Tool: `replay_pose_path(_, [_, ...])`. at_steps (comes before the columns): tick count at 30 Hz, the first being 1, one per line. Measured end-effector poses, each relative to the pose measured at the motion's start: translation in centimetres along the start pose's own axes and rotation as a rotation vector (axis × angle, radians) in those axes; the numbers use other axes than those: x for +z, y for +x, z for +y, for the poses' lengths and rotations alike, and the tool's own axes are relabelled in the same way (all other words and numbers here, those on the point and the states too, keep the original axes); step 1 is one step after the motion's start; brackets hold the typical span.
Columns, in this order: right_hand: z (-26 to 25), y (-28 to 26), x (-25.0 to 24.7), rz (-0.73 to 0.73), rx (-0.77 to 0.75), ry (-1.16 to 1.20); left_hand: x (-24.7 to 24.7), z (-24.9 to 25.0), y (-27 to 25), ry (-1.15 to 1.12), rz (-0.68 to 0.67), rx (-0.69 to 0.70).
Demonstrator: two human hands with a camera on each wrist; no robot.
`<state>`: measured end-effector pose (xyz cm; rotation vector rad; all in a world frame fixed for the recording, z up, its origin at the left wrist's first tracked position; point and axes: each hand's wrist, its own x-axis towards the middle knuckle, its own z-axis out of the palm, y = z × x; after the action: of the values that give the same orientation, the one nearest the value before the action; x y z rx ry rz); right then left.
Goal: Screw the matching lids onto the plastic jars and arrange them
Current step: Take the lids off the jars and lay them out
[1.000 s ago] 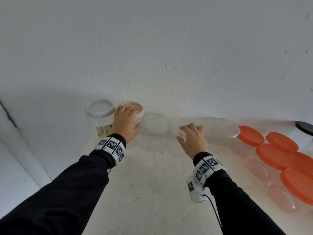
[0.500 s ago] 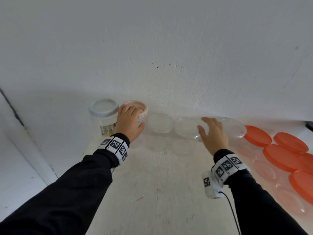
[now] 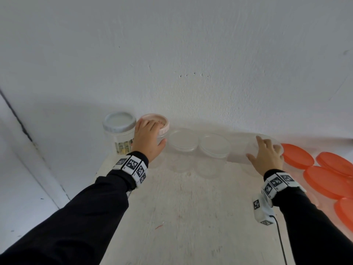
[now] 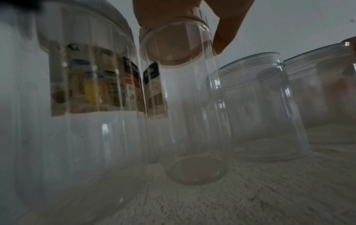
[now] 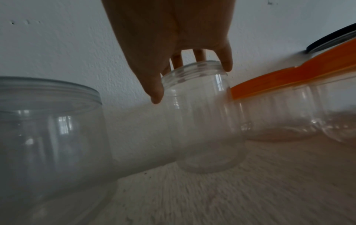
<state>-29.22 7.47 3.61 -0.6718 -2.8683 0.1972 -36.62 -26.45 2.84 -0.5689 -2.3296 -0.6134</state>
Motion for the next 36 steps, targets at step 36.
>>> replay_pose_path(36, [2.7, -16.9, -3.2, 0.168, -0.466, 0.332, -1.5, 12.0, -2.5, -0.475, -0.318, 0.225])
